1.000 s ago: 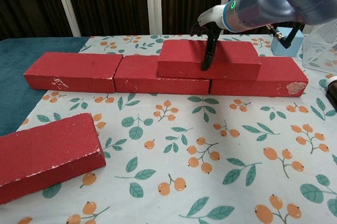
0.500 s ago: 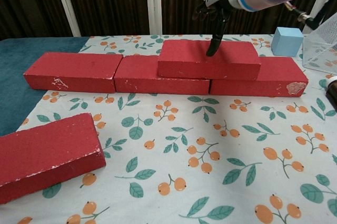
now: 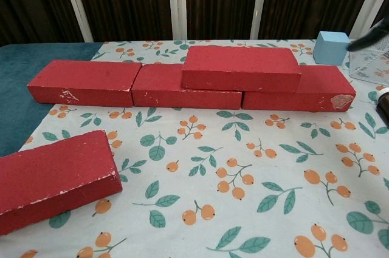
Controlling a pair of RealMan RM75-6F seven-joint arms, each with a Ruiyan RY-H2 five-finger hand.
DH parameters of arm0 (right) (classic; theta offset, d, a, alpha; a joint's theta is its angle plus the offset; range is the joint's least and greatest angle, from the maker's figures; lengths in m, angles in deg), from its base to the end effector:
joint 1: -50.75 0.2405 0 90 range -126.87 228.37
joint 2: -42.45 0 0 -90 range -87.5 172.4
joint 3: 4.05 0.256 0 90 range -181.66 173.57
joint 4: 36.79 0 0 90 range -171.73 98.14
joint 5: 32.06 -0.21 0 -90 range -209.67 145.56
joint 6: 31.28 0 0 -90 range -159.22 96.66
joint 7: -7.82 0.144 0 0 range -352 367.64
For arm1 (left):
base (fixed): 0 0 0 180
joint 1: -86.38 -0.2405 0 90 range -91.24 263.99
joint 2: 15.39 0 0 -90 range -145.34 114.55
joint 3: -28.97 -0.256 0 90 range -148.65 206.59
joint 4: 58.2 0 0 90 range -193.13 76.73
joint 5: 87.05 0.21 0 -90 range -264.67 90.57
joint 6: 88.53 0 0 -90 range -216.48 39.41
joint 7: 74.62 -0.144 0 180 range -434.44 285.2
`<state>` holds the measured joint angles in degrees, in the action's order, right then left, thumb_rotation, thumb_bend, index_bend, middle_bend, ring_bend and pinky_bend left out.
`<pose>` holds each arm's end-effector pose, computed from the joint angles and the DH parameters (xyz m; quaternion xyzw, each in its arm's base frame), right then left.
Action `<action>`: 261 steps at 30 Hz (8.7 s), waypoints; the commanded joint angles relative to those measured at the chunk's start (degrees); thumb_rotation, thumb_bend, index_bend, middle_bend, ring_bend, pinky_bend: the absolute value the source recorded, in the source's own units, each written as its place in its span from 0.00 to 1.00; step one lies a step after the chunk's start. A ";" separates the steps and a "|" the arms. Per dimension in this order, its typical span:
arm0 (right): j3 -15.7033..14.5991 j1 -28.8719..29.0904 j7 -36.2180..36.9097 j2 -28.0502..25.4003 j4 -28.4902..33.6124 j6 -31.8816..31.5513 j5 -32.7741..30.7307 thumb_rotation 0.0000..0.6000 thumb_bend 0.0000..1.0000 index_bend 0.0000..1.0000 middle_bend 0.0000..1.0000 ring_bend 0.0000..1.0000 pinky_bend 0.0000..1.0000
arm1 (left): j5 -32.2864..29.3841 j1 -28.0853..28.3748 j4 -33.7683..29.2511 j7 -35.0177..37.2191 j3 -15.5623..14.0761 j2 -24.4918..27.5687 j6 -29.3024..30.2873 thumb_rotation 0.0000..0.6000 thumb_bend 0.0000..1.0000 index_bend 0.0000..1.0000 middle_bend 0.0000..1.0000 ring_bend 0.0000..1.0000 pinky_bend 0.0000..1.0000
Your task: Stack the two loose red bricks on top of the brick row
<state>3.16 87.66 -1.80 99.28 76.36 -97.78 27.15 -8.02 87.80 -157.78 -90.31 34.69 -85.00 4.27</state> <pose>-0.1665 -0.3086 0.1427 0.6529 -0.4312 0.4099 0.4687 -0.2956 0.1683 0.1496 -0.5212 -0.3752 -0.3691 0.6718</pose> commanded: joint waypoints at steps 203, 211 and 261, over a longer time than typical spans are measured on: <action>3.77 -29.63 6.15 17.18 -23.53 -10.18 4.25 1.00 0.05 0.00 0.00 0.00 0.00 | -27.29 66.02 44.38 1.83 12.95 -9.22 -88.44 1.00 0.15 0.48 0.39 0.07 0.11; 3.98 -29.73 6.06 17.21 -23.38 -10.22 3.94 1.00 0.05 0.00 0.00 0.00 0.00 | -24.59 65.94 43.40 4.81 12.35 -9.32 -88.47 1.00 0.15 0.48 0.38 0.07 0.11; 5.18 -30.13 5.16 17.59 -23.18 -10.55 1.97 1.00 0.06 0.00 0.00 0.00 0.00 | -13.76 67.74 46.69 16.93 10.45 -13.19 -88.08 1.00 0.15 0.48 0.38 0.07 0.12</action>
<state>8.34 57.54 3.37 116.86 53.18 -108.33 29.12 -21.88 155.48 -111.10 -73.48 45.19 -98.15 -83.77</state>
